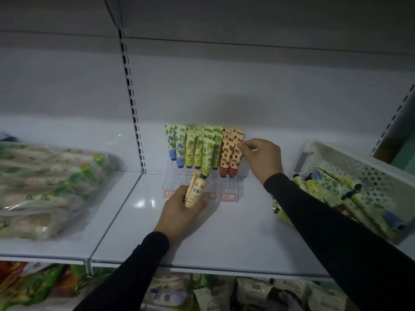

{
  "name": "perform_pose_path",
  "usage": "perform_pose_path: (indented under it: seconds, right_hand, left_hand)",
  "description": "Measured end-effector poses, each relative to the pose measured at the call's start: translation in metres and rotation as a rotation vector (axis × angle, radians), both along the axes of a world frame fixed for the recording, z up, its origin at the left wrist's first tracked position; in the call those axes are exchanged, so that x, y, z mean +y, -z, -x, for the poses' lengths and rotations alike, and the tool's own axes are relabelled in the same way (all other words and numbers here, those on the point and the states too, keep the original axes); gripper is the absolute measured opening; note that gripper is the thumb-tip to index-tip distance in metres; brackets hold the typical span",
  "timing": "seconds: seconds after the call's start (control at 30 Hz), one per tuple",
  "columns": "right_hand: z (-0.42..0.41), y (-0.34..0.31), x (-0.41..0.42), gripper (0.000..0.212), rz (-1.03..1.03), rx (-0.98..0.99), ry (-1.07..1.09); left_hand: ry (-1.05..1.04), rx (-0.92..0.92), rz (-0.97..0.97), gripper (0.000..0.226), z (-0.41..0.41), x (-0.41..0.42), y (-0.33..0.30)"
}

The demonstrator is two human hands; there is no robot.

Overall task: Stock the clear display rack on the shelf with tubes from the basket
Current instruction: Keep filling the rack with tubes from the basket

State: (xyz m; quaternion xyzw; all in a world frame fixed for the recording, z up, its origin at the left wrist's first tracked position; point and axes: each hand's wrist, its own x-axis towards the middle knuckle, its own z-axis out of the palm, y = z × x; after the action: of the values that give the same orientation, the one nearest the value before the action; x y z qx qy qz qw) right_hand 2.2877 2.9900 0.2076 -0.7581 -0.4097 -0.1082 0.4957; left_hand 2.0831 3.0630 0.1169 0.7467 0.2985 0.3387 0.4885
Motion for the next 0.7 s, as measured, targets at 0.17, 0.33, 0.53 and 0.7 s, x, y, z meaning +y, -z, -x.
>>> perform_pose_path:
  seconds: [0.17, 0.33, 0.53, 0.7]
  right_hand:
    - [0.0, -0.001, 0.0, 0.027, 0.015, -0.014, 0.001]
    - [-0.004, -0.004, 0.001, 0.029, 0.036, -0.036, -0.011]
    - [-0.008, -0.005, 0.0, 0.023, 0.042, 0.012, -0.041]
    - [-0.013, -0.006, 0.002, 0.024, 0.078, 0.026, -0.049]
  left_hand:
    - [-0.003, 0.015, -0.019, 0.017, 0.001, 0.001, 0.001]
    - [0.001, 0.024, -0.015, 0.019, 0.001, 0.002, 0.001]
    - [-0.002, 0.029, -0.025, 0.019, 0.0, 0.002, 0.001]
    - [0.003, 0.039, -0.039, 0.017, 0.001, 0.002, 0.001]
